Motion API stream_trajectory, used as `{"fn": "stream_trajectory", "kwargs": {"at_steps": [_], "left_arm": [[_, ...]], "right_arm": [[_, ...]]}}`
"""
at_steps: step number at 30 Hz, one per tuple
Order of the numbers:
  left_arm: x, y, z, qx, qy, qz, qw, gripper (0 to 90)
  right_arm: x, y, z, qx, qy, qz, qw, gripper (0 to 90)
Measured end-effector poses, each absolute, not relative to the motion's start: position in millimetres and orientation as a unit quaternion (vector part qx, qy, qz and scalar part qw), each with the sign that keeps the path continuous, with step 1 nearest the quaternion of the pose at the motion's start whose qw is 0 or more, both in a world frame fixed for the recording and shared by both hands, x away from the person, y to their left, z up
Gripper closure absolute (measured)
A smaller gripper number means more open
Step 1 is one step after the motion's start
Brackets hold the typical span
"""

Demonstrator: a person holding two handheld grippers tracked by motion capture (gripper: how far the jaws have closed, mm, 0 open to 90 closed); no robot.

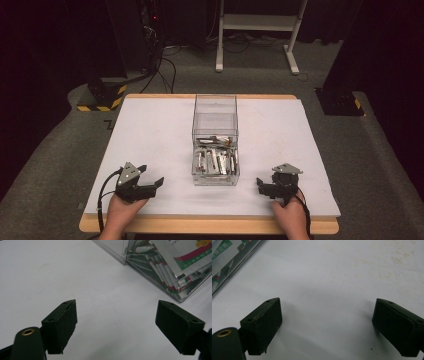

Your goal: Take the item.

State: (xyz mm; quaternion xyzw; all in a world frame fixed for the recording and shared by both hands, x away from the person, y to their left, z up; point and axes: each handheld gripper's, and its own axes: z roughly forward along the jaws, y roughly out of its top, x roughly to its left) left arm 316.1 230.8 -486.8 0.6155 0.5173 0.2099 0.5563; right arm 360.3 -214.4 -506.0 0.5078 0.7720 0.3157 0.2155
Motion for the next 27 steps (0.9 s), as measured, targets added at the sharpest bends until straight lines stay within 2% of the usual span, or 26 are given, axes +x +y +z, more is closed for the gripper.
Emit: {"fn": "stream_trajectory", "kwargs": {"at_steps": [27], "left_arm": [[306, 218, -467, 0.598, 0.494, 0.205, 0.597, 18.1]], "right_arm": [[360, -214, -506, 0.508, 0.771, 0.316, 0.216, 8.5]]}}
